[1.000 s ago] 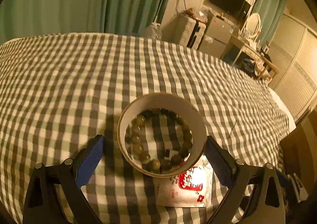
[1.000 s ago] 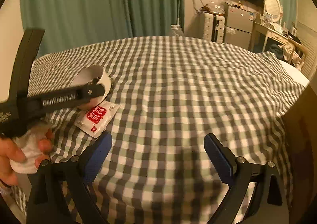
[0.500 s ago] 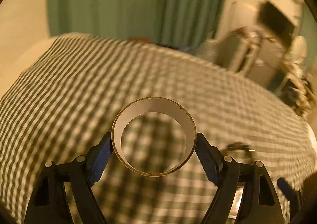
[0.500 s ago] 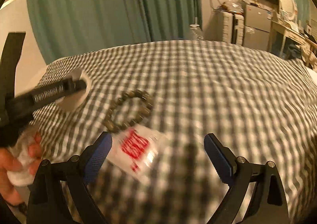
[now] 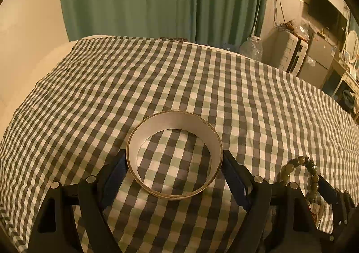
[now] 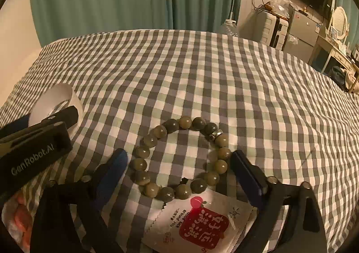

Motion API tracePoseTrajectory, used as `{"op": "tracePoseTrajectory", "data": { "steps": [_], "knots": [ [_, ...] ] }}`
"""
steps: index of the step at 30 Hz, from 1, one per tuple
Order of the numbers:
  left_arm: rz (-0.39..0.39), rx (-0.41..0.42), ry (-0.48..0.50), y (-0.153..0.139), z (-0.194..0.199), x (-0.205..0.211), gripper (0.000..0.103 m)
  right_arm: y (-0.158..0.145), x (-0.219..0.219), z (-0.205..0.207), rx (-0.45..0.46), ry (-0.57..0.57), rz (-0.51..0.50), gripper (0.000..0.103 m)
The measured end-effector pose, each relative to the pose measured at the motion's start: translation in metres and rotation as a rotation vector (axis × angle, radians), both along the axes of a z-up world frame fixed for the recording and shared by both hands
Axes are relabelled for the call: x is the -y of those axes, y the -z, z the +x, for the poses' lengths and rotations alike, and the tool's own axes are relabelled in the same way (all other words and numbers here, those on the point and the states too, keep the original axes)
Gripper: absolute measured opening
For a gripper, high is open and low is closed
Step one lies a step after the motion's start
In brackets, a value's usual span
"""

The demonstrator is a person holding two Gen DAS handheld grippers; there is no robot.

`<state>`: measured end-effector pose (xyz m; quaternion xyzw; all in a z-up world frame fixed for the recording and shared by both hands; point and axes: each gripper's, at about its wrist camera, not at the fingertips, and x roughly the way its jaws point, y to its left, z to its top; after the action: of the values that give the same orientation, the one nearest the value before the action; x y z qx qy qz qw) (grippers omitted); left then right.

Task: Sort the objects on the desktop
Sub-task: 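Grasp the tape roll with the left tool while the right grasps the bead bracelet, then carry the tape roll and bracelet to the box and release both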

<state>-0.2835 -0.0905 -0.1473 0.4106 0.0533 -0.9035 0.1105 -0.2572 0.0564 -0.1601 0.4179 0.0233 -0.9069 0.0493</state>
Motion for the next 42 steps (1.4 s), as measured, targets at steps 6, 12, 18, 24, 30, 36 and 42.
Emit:
{"op": "tracePoseTrajectory", "data": {
  "steps": [6,12,18,24,30,36,42],
  "knots": [
    [-0.01,-0.011,0.001,0.001,0.004,-0.002,0.083,-0.013,-0.019,0.003,-0.003,-0.048,-0.034,0.025],
    [-0.027,-0.093,0.04,-0.002,0.017,-0.01,0.083,-0.036,-0.045,0.019,0.001,-0.071,-0.13,0.011],
    [0.0,-0.142,0.101,-0.021,0.053,-0.015,0.083,-0.073,-0.07,0.055,-0.024,-0.072,-0.201,0.011],
    [0.045,-0.15,0.102,-0.056,0.097,-0.018,0.083,-0.113,-0.087,0.096,-0.079,-0.041,-0.209,0.011],
    [0.058,-0.158,0.201,-0.095,0.146,-0.062,0.083,-0.167,-0.12,0.139,-0.15,-0.011,-0.191,0.011],
    [0.1,-0.186,0.395,-0.149,0.169,-0.144,0.083,-0.213,-0.162,0.187,-0.23,0.026,-0.142,0.011],
    [0.136,-0.228,0.601,-0.197,0.191,-0.243,0.083,-0.256,-0.219,0.223,-0.302,0.121,-0.041,0.011]
  ]
}}
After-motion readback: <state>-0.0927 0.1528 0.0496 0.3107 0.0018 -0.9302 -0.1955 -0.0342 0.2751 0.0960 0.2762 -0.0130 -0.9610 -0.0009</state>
